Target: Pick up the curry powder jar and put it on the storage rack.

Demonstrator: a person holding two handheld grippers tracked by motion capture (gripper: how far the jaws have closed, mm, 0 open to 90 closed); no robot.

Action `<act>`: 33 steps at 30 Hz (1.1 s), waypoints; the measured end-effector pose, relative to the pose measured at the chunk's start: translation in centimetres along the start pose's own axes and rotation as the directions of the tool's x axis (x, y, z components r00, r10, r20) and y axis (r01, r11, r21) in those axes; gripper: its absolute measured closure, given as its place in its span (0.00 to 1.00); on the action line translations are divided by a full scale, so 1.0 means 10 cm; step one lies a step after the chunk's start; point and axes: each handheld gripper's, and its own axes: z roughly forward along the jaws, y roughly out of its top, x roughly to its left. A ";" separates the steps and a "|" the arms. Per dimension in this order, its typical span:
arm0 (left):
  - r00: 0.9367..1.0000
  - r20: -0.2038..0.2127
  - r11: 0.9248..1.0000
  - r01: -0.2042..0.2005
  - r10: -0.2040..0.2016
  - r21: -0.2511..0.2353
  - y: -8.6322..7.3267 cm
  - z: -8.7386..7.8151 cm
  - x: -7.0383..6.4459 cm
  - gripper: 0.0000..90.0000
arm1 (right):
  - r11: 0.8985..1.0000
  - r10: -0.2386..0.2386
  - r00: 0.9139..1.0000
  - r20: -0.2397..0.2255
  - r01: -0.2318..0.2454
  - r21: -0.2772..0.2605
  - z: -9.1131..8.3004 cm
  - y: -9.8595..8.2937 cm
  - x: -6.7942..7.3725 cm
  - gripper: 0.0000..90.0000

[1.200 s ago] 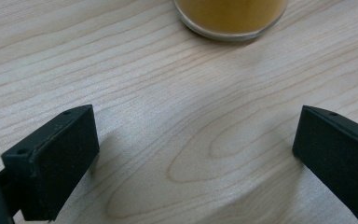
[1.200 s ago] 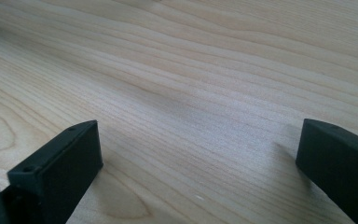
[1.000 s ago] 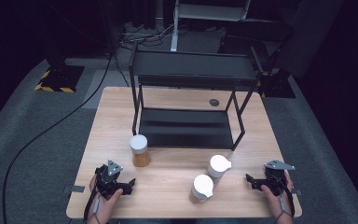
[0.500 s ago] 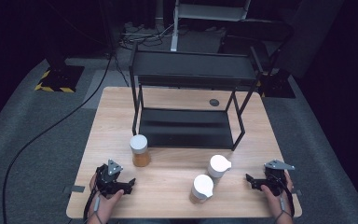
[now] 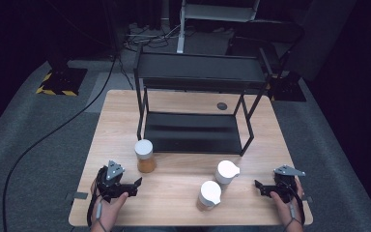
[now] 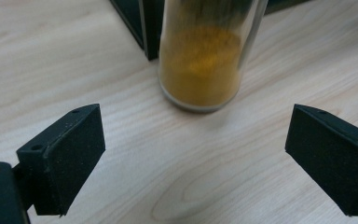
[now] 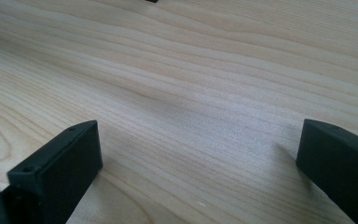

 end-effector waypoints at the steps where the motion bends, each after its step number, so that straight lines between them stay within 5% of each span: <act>1: 1.000 0.000 1.000 0.000 0.000 0.000 0.00 0.00 0.00 0.05 | 1.000 0.000 1.000 0.000 0.000 0.000 0.00 0.00 0.00 0.00; 14: 1.000 0.015 0.995 0.002 -0.001 -0.097 0.16 -0.13 -0.04 0.05 | 1.000 0.001 1.000 0.001 -0.001 0.000 0.00 0.00 0.00 0.00; 33: 1.000 0.020 0.983 0.000 0.004 -0.186 0.34 -0.11 -0.08 0.04 | 1.000 0.002 1.000 0.002 -0.002 0.000 0.00 0.00 0.00 0.00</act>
